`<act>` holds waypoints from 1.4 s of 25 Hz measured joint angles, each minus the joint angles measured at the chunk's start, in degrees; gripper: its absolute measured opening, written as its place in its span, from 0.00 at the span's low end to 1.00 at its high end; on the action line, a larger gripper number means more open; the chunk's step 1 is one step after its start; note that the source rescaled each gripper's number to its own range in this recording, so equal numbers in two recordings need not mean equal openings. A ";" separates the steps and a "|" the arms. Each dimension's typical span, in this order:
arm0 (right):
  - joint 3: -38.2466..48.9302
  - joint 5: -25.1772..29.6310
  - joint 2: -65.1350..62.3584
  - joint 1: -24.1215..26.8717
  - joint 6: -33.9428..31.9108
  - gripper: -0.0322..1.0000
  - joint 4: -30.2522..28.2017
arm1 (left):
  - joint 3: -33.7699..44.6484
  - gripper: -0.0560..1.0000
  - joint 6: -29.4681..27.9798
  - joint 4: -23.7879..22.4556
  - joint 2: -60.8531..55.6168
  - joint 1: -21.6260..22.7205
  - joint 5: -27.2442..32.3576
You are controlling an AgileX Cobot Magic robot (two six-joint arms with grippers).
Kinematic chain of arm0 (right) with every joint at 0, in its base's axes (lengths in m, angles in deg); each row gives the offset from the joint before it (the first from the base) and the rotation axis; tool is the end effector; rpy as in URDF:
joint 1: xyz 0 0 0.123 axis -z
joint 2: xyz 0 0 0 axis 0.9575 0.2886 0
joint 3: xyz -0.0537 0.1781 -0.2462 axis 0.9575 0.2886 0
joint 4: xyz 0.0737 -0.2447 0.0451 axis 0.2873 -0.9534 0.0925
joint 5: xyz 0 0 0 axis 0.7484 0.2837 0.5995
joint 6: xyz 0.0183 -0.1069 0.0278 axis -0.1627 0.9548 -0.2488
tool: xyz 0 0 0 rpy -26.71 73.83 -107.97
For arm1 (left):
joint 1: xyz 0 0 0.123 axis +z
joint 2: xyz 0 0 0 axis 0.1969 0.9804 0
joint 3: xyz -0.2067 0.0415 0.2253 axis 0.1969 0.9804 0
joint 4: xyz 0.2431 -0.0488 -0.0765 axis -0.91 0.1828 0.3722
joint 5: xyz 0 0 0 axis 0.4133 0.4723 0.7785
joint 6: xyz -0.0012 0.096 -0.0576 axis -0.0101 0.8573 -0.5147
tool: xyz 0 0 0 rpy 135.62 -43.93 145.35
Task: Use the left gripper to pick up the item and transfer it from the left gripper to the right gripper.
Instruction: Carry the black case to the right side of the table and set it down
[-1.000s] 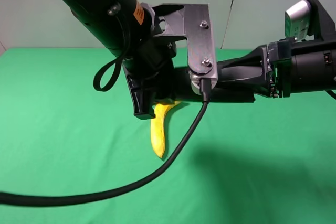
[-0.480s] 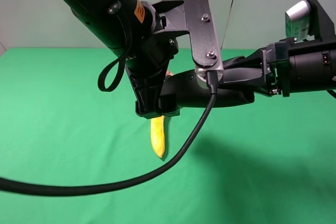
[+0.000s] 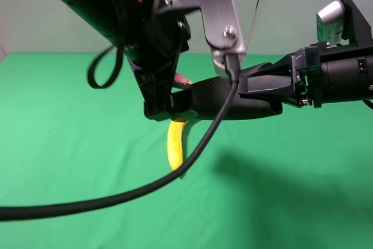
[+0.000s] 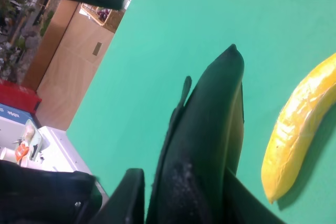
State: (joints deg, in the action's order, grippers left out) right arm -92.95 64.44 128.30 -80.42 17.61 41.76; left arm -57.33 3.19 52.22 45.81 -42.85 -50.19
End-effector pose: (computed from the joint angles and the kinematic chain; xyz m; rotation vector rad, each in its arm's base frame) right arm 0.1936 0.1128 0.2617 -0.4232 2.2202 1.1864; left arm 0.2075 -0.2779 0.3219 1.6997 1.7209 -0.0812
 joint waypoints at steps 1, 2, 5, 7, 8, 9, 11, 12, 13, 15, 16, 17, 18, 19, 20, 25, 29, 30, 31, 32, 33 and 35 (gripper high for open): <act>0.00 0.00 0.00 0.00 0.00 0.10 0.00 | 0.00 1.00 -0.83 0.00 -1.28 0.00 0.48; 0.00 0.00 0.00 0.00 0.00 0.10 0.00 | 0.00 1.00 -1.59 0.00 -2.59 0.00 1.28; 0.00 0.00 0.00 0.00 0.00 0.10 0.00 | 0.00 1.00 -4.20 -0.12 -6.43 0.00 4.63; 0.00 0.06 0.00 0.00 0.00 0.09 0.00 | 0.00 1.00 -5.84 -0.17 -9.01 0.00 7.65; 0.00 0.27 0.00 0.00 0.00 0.09 0.00 | 0.00 1.00 -6.96 -0.17 -10.39 0.00 8.90; 0.00 0.65 0.00 0.00 0.00 0.09 0.00 | 0.00 1.00 -8.10 -0.11 -12.04 0.00 10.52; 0.00 1.26 0.00 0.00 0.00 0.09 0.00 | 0.00 1.00 -10.28 -0.17 -14.82 0.00 12.25; 0.00 1.37 0.00 0.00 0.00 0.09 0.00 | 0.00 1.00 -11.17 -0.46 -16.18 0.00 12.55; 0.00 1.41 0.00 0.00 0.00 0.09 0.00 | 0.00 1.00 -12.13 -0.90 -17.88 0.00 12.75; 0.00 1.48 0.00 0.00 0.00 0.09 0.00 | 0.00 1.00 -14.68 -2.32 -20.91 0.00 13.45; 0.00 1.48 0.00 0.00 0.00 0.09 0.00 | 0.00 1.00 -15.95 -3.41 -22.61 0.00 14.04; 0.00 1.48 0.00 0.00 0.00 0.09 0.00 | 0.00 1.00 -17.29 -4.62 -24.25 0.00 15.23; 0.00 1.48 0.00 0.00 0.00 0.09 0.00 | 0.00 1.00 -18.58 -5.88 -25.87 0.00 16.43; 0.00 1.48 0.00 0.00 0.00 0.09 0.00 | 0.00 1.00 -19.76 -6.89 -27.17 0.00 17.76; 0.00 1.48 0.00 0.00 0.00 0.09 0.00 | 0.00 1.00 -20.90 -7.90 -28.68 0.00 19.51; 0.00 1.48 0.00 0.00 0.00 0.09 0.00 | 2.04 1.00 -27.34 -10.67 -35.99 0.00 24.86; 0.00 1.23 0.00 0.00 0.00 0.09 0.00 | 9.16 1.00 -32.44 -11.42 -44.17 0.00 25.66; 0.00 1.16 0.00 0.00 0.00 0.09 0.00 | 11.47 1.00 -33.93 -11.46 -46.54 0.00 25.66; 0.00 1.02 0.00 0.00 0.00 0.09 0.00 | 13.83 1.00 -34.97 -11.46 -48.92 0.00 25.66; 0.00 0.85 0.00 0.00 0.00 0.09 0.00 | 15.83 1.00 -36.19 -11.46 -50.96 0.00 25.66; 0.00 0.51 0.00 0.00 0.00 0.09 0.00 | 18.14 1.00 -37.24 -11.46 -53.41 0.00 25.66; 0.00 -0.71 0.00 0.00 0.00 0.09 0.00 | 22.46 1.00 -38.45 -10.82 -58.28 0.00 25.34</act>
State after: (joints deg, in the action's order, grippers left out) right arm -92.95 63.73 128.30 -80.42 17.61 41.76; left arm -34.87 -35.26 41.39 -12.46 -42.85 -24.85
